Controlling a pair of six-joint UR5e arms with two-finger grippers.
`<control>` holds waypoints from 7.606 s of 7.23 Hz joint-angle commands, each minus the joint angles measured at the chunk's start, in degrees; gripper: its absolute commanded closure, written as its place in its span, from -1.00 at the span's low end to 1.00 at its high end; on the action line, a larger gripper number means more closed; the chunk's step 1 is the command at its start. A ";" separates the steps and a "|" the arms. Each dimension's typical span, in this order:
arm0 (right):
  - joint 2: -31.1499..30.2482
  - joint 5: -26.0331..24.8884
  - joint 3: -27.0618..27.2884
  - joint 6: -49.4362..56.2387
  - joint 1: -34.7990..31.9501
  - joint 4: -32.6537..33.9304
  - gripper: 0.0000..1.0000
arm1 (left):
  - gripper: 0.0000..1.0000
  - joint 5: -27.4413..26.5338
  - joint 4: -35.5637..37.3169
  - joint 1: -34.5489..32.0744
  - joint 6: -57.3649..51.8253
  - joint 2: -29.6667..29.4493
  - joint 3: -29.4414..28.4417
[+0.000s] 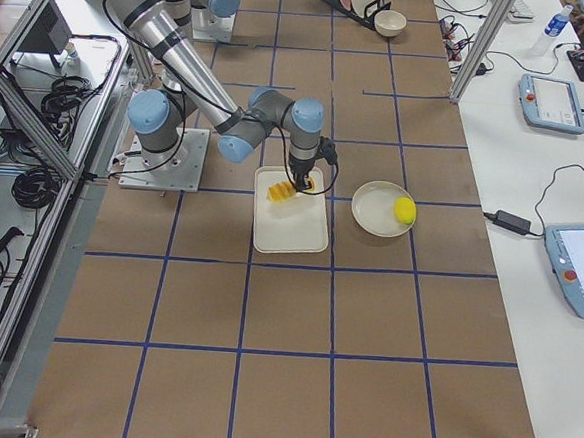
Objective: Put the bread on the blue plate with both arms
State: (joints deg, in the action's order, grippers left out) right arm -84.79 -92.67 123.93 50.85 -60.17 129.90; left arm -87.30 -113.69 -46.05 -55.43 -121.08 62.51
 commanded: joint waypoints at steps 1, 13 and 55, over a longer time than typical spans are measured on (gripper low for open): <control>-5.99 -1.19 -6.74 -3.20 -0.03 -11.82 0.84 | 0.80 0.28 -5.30 -2.53 4.94 7.15 1.55; -6.18 10.32 -23.74 -37.10 -20.77 -32.00 0.86 | 0.85 18.74 35.36 -50.72 39.34 -1.07 20.80; -7.06 1.96 -34.19 -53.58 -30.79 -43.68 -0.97 | -1.00 -2.96 22.99 -45.44 50.42 23.26 21.42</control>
State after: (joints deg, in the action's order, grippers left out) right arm -91.89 -92.85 90.11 -2.80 -91.24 86.04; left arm -90.26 -90.70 -91.49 -4.97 -97.82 83.93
